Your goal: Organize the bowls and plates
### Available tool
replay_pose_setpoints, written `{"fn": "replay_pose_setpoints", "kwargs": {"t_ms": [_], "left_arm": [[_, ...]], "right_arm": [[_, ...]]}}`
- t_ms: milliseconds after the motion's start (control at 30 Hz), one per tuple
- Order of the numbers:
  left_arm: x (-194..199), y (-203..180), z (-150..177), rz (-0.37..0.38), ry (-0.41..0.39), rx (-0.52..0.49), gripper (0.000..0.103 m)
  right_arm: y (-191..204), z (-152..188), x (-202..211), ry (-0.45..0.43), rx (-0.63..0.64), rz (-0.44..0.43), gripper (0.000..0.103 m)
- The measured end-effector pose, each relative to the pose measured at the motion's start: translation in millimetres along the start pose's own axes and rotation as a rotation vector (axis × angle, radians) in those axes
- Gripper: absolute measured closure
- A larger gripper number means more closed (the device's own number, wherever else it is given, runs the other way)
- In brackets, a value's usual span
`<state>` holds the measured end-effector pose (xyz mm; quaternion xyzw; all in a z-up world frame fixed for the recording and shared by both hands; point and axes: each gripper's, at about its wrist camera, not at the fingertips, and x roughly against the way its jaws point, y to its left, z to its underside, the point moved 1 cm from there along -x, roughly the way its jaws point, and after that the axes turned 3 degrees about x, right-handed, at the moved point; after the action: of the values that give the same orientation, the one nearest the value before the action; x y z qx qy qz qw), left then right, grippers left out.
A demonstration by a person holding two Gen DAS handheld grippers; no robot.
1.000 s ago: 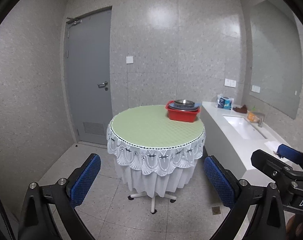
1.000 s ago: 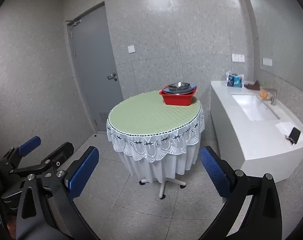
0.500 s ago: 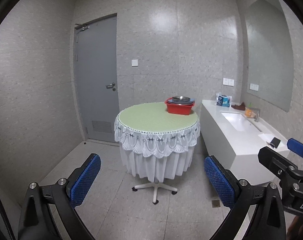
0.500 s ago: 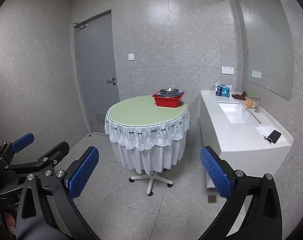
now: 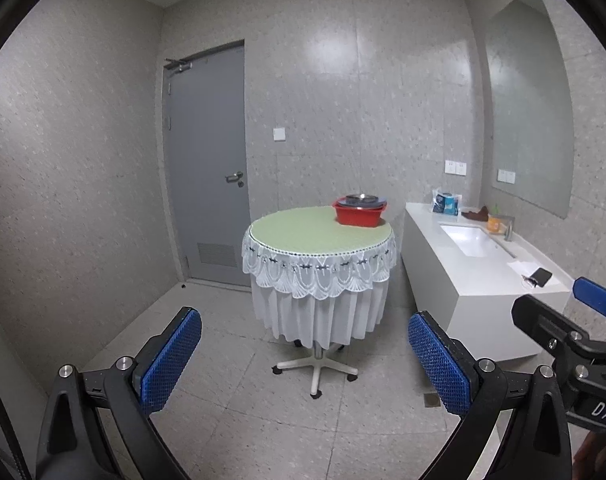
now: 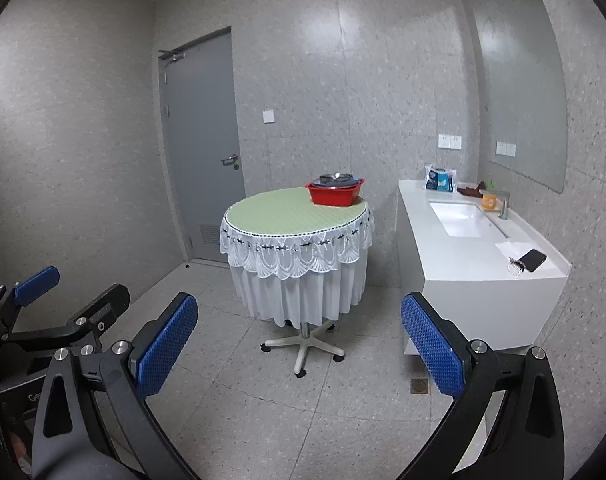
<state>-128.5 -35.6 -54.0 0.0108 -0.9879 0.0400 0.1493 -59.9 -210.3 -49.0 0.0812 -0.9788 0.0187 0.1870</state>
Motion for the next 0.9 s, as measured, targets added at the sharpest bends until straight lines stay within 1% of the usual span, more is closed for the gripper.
{"fn": "replay_pose_setpoints", "kwargs": {"t_ms": [133, 233, 333, 600, 900], "left_arm": [[15, 4, 8, 0.004, -0.025, 0.000, 0.001], [18, 10, 15, 0.011, -0.030, -0.004, 0.001], [16, 19, 17, 0.022, -0.021, -0.002, 0.001], [14, 40, 16, 0.040, -0.027, -0.001, 0.001], [11, 49, 16, 0.044, -0.035, -0.001, 0.001]], "right_arm": [[6, 2, 11, -0.018, 0.005, 0.002, 0.000], [12, 2, 17, -0.031, 0.009, 0.015, 0.000], [18, 6, 24, -0.032, 0.004, 0.026, 0.000], [31, 7, 35, -0.038, -0.001, 0.048, 0.000], [37, 7, 38, -0.039, 0.003, 0.057, 0.000]]}}
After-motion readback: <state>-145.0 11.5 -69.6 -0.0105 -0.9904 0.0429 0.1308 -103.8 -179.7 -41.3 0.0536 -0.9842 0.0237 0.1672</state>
